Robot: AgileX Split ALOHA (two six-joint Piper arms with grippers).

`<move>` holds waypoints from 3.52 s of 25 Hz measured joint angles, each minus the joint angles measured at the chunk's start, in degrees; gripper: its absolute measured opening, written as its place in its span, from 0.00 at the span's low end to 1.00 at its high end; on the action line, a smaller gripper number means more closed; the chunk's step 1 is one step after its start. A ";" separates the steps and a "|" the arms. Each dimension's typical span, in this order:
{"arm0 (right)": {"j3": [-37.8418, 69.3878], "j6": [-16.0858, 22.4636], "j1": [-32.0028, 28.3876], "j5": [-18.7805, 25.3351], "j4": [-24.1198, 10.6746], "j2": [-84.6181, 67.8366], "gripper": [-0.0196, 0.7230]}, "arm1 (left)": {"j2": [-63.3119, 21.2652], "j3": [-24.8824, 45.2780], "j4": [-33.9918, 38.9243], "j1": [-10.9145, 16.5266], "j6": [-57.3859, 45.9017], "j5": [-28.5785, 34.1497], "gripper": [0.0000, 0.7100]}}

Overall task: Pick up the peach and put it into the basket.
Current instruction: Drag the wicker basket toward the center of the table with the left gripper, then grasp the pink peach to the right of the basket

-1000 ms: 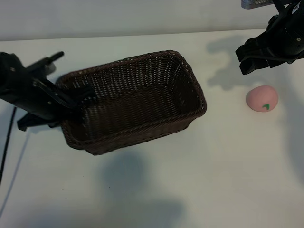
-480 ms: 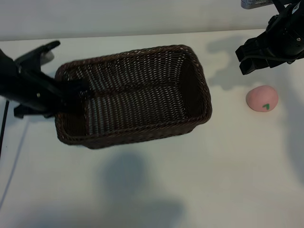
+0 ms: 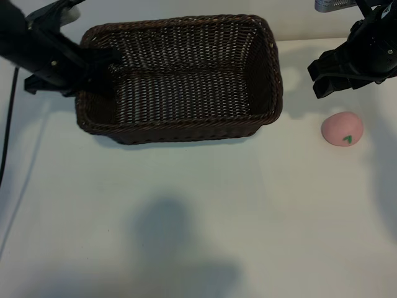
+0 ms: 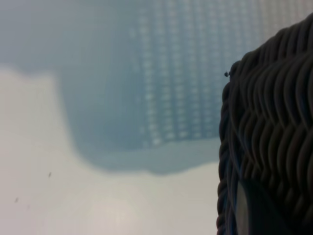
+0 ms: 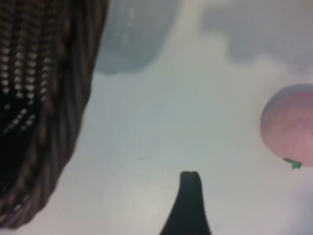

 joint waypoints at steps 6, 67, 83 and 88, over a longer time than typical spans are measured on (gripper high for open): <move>0.00 0.00 0.00 0.00 0.00 0.00 0.83 | 6.47 -4.40 0.25 -4.15 -0.68 0.05 0.23; 0.00 0.00 0.00 0.22 -0.04 0.00 0.83 | -7.18 -12.69 18.92 5.69 -0.97 18.64 0.90; 0.00 0.00 0.00 0.62 -0.04 0.00 0.83 | -29.54 -12.69 14.83 18.64 6.03 23.09 0.84; 0.00 0.00 0.00 1.36 -0.12 0.00 0.83 | -42.20 -9.59 14.79 18.64 6.49 22.93 0.84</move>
